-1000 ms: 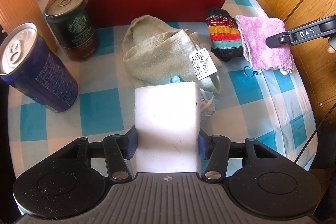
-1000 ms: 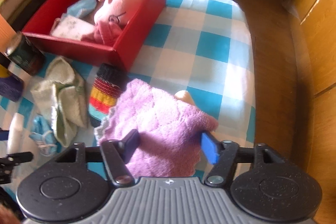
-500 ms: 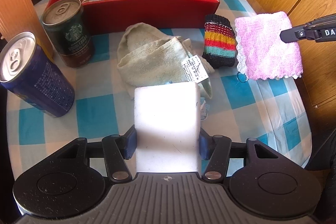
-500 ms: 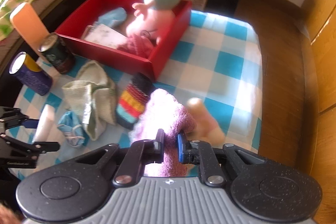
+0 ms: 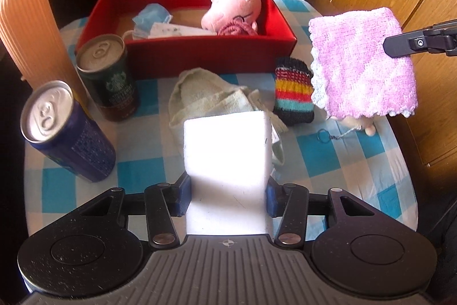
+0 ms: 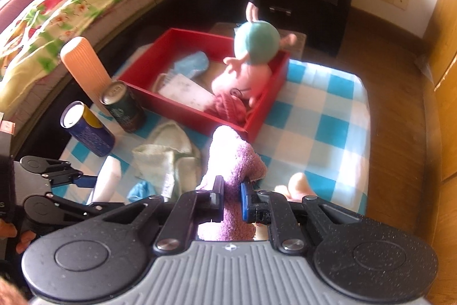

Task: Organize soft objects
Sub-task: 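Lift and carry the white block and pink towel over the red box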

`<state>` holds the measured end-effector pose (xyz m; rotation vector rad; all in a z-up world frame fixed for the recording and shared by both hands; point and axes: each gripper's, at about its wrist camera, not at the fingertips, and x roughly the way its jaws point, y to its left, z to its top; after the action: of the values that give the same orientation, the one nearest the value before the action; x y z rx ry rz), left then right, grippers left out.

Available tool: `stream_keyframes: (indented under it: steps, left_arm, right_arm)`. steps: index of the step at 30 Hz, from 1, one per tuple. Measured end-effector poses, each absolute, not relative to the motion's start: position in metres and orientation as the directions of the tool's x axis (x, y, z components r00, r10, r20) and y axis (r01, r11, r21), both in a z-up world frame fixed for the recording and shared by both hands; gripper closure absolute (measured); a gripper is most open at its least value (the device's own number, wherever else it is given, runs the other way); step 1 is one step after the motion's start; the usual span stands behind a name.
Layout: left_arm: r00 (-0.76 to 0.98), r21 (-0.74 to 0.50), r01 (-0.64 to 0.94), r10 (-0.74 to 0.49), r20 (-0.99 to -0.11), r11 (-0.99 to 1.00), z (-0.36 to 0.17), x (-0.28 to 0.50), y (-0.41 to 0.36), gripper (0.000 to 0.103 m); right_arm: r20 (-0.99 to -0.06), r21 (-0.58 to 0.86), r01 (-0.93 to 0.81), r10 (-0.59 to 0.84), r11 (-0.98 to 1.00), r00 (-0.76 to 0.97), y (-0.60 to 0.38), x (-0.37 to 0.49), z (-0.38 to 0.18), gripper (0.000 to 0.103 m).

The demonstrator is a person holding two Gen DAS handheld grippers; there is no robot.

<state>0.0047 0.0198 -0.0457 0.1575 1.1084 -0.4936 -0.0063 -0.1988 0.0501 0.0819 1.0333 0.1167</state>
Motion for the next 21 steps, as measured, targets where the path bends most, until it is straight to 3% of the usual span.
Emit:
stream_keyframes:
  steps: [11,21]
  left_arm:
    - [0.46,-0.115,0.423,-0.322,-0.827,0.899,0.0,0.025,0.009,0.054]
    - [0.531,-0.034,0.381,-0.248,-0.81,0.924,0.037,0.059,0.002,0.054]
  right_arm:
    - [-0.794,0.123,-0.095,0.156,0.988,0.587,-0.181,0.01,0.086,0.103]
    - [-0.738,0.11,-0.128,0.167,0.986,0.653,-0.166,0.036,0.123,0.103]
